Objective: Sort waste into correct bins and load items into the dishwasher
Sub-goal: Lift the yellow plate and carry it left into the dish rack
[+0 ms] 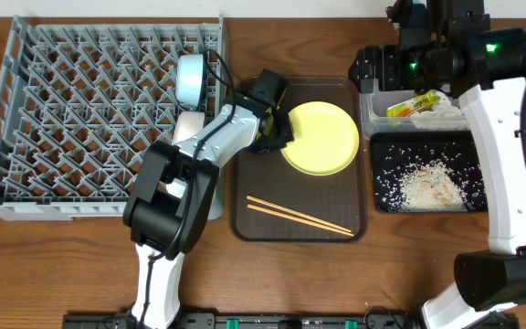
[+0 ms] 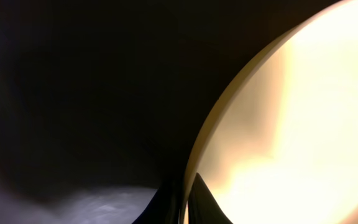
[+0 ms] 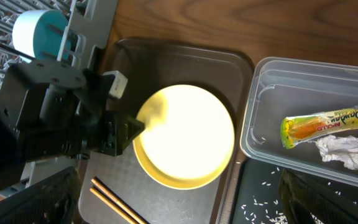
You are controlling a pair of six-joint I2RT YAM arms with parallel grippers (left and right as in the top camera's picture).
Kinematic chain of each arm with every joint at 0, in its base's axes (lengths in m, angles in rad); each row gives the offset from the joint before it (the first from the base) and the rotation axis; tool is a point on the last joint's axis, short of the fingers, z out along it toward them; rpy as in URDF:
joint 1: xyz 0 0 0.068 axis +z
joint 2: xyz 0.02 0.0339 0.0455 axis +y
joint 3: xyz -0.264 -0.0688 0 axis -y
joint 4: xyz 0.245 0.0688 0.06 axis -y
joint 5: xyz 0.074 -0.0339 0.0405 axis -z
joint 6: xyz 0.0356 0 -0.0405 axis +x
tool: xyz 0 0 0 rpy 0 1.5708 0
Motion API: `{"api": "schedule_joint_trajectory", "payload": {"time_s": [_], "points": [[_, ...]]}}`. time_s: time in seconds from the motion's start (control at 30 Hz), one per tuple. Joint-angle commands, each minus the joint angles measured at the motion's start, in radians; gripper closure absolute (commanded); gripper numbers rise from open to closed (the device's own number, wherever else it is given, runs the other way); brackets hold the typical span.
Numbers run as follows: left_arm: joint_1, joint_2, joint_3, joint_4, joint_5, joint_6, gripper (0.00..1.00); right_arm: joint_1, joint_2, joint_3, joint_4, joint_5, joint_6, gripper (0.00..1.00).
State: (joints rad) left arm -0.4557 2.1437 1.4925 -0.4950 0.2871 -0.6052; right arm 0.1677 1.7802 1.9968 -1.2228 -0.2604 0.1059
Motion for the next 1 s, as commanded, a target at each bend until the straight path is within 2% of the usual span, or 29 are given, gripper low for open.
{"api": "schedule_joint_trajectory", "payload": {"time_s": [0.0, 0.2, 0.43, 0.63, 0.97], "points": [[0.044, 0.018, 0.004, 0.032, 0.187, 0.007, 0.93, 0.01, 0.006, 0.003, 0.0, 0.002, 0.002, 0.01], [0.127, -0.001, 0.004, 0.022, 0.379, 0.053, 0.93, 0.01, 0.006, 0.003, -0.001, 0.002, 0.002, 0.01], [0.2, -0.006, 0.004, -0.004, 0.462, 0.075, 0.93, 0.01, 0.006, 0.003, 0.0, 0.002, 0.002, 0.01], [0.208, -0.096, 0.004, 0.01, 0.456, 0.123, 0.93, 0.01, 0.006, 0.003, 0.0, 0.002, 0.002, 0.01], [0.229, -0.354, 0.004, 0.01, 0.332, 0.176, 0.93, 0.01, 0.006, 0.003, -0.001, 0.002, 0.002, 0.01]]}}
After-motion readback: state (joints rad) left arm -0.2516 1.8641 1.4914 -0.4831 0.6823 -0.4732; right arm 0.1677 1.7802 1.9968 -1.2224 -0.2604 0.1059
